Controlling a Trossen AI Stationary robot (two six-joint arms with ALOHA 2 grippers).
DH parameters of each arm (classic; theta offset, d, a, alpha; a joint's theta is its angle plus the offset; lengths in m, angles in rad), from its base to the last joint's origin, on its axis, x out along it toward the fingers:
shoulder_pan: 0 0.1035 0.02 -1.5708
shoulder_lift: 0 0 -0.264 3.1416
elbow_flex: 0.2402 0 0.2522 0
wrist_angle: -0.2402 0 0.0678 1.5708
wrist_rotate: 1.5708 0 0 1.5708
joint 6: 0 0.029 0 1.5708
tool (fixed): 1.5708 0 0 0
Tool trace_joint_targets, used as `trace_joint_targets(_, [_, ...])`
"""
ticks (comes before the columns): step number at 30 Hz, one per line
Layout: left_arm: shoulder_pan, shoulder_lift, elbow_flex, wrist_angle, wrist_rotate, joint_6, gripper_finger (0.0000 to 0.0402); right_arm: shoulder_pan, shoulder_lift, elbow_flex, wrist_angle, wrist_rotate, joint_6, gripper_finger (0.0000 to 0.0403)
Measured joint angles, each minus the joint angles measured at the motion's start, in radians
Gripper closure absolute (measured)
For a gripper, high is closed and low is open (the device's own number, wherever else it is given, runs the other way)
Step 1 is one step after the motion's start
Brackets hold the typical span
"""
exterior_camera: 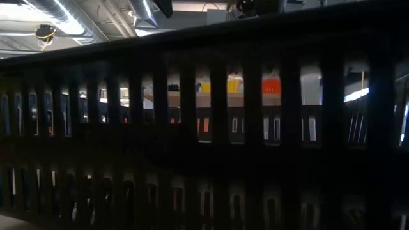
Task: Stack baskets on shelf by color
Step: Stack the top orange basket on the orange basket on the shelf, then stack the top yellow basket on the yellow basket on the shelf
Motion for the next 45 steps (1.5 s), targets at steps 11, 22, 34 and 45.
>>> trace_joint_targets(11, [0.000, 0.000, 0.000, 0.151, 0.000, 0.084, 0.0324, 0.000, 0.043, 0.000, -0.013, -0.006, 0.001, 0.0403])
trace_joint_targets(22, [0.000, 0.000, 0.000, 0.151, 0.000, 0.080, 0.0324, -0.010, 0.043, 0.000, -0.024, -0.030, -0.008, 0.0337])
trace_joint_targets(34, [0.000, 0.000, 0.000, 0.136, 0.012, 0.038, 0.0324, -0.006, 0.028, 0.045, -0.032, 0.048, -0.047, 0.0311])
trace_joint_targets(45, [0.000, 0.000, 0.000, -0.104, 0.066, -0.308, 0.0324, 0.059, -0.094, 0.107, -0.033, -0.032, -0.242, 0.0311])
